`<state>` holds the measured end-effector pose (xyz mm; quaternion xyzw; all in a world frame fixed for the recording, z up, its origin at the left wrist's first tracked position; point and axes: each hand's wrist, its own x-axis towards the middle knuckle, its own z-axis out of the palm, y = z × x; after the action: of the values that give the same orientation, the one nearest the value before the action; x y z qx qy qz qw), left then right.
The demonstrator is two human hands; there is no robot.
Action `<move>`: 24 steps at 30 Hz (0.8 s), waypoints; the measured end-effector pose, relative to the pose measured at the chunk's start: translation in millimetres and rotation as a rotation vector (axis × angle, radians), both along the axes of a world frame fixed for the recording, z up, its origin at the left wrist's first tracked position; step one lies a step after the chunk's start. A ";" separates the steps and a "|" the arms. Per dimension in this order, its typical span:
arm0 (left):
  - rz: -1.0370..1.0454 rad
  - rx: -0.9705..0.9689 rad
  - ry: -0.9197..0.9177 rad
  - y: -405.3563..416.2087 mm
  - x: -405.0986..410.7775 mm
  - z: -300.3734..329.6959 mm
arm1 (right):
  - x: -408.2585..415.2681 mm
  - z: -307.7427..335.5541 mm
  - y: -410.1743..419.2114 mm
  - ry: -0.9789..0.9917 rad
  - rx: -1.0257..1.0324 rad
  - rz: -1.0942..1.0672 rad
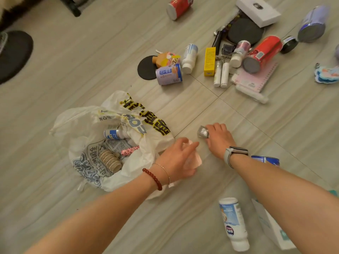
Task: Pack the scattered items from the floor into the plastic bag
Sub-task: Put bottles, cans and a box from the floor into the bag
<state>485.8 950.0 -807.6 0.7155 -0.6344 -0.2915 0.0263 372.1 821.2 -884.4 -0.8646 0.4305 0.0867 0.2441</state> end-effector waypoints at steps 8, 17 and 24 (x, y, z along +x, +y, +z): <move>0.220 -0.306 -0.071 -1.4 86.5 76.4 | 41.9 39.7 1.9 -0.315 0.268 -0.255; 0.419 0.093 -0.247 92.6 187.6 26.5 | 134.8 119.1 77.2 -0.431 0.204 0.156; 0.439 -0.036 -0.131 69.2 198.0 0.7 | 180.7 100.3 111.2 -0.111 0.008 0.195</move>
<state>683.9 1019.2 -806.9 0.8531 -0.4689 -0.2206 0.0606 552.8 932.3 -784.1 -0.9048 0.3300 0.0638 0.2616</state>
